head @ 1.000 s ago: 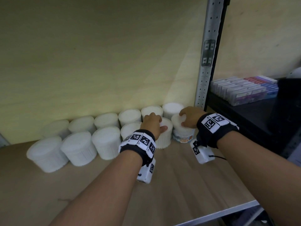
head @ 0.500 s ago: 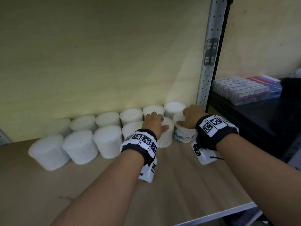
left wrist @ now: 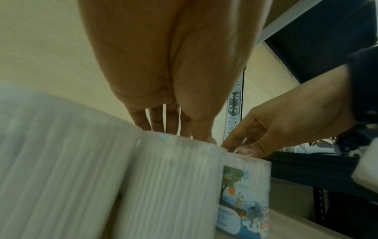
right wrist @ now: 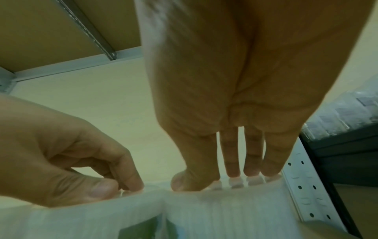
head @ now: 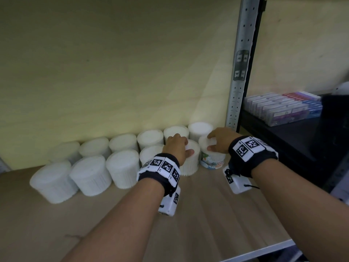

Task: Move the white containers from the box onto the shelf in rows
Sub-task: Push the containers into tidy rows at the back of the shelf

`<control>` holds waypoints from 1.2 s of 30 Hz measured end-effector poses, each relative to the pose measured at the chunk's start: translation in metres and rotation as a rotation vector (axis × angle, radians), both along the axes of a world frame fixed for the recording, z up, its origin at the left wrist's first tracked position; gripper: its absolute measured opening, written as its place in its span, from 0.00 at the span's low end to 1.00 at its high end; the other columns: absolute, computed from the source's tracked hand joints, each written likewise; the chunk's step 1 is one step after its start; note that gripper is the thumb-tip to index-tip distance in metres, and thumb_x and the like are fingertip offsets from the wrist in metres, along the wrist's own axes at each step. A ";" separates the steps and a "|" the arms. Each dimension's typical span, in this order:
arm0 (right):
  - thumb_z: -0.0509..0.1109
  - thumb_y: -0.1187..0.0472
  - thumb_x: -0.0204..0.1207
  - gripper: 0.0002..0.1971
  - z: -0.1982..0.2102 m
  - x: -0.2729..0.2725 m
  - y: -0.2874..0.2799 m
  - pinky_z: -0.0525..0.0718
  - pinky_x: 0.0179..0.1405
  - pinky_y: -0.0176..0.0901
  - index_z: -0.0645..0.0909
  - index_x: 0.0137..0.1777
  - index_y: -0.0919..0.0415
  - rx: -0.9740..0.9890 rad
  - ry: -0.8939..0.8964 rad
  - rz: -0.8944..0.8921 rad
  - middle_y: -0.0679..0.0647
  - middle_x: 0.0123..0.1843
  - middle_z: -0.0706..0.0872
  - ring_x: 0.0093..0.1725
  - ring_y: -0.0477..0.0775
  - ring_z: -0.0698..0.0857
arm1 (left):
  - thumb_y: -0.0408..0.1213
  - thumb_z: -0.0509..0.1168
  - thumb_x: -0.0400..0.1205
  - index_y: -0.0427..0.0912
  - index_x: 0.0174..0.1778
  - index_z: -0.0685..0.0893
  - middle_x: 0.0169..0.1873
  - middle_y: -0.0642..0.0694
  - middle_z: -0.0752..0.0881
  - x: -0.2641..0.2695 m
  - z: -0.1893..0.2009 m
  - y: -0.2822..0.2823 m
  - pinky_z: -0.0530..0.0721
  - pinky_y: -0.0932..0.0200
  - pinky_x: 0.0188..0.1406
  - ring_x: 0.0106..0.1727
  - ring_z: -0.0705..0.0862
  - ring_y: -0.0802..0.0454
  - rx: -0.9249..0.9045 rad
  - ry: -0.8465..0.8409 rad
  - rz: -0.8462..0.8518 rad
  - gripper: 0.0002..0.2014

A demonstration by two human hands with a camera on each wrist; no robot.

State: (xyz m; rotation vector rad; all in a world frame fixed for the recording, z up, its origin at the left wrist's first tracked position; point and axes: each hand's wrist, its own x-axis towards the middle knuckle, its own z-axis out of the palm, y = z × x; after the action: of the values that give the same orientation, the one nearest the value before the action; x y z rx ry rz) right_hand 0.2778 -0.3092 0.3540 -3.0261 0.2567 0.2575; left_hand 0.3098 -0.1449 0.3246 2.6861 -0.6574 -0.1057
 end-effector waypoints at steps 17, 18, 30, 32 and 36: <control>0.64 0.47 0.81 0.30 0.004 -0.002 0.002 0.69 0.77 0.47 0.68 0.79 0.59 -0.061 -0.014 0.030 0.57 0.79 0.71 0.78 0.58 0.71 | 0.26 0.60 0.81 0.44 0.74 0.72 0.74 0.41 0.72 0.006 0.019 0.004 0.73 0.56 0.70 0.73 0.73 0.43 0.084 0.099 -0.152 0.24; 0.65 0.47 0.81 0.30 0.003 -0.002 0.003 0.69 0.77 0.47 0.68 0.79 0.59 -0.060 -0.016 0.028 0.57 0.79 0.71 0.78 0.58 0.71 | 0.28 0.60 0.82 0.44 0.74 0.73 0.74 0.41 0.72 0.006 0.020 0.004 0.72 0.54 0.72 0.74 0.72 0.43 0.055 0.077 -0.141 0.23; 0.65 0.47 0.80 0.27 0.001 0.000 0.002 0.73 0.74 0.48 0.73 0.75 0.62 -0.064 -0.036 0.033 0.58 0.75 0.76 0.74 0.59 0.75 | 0.53 0.64 0.80 0.39 0.70 0.73 0.68 0.38 0.71 0.003 0.007 -0.007 0.75 0.44 0.68 0.70 0.71 0.40 0.180 -0.041 0.019 0.28; 0.65 0.47 0.81 0.28 0.001 0.000 0.002 0.72 0.74 0.47 0.72 0.76 0.61 -0.052 -0.038 0.032 0.58 0.76 0.74 0.75 0.59 0.74 | 0.51 0.65 0.80 0.39 0.71 0.73 0.69 0.38 0.72 0.003 0.010 -0.007 0.75 0.44 0.69 0.70 0.72 0.40 0.172 -0.028 0.007 0.28; 0.66 0.48 0.81 0.27 0.002 -0.001 0.003 0.73 0.74 0.48 0.72 0.76 0.62 -0.048 -0.042 0.033 0.58 0.76 0.75 0.75 0.59 0.74 | 0.45 0.66 0.81 0.40 0.75 0.71 0.73 0.40 0.71 0.005 0.014 -0.004 0.74 0.50 0.71 0.73 0.72 0.42 0.146 0.018 -0.037 0.27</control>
State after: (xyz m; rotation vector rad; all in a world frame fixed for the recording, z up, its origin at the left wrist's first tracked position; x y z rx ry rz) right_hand 0.2766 -0.3065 0.3562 -3.0819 0.2131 0.1925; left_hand 0.3147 -0.1487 0.3382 2.8094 -0.7197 -0.1943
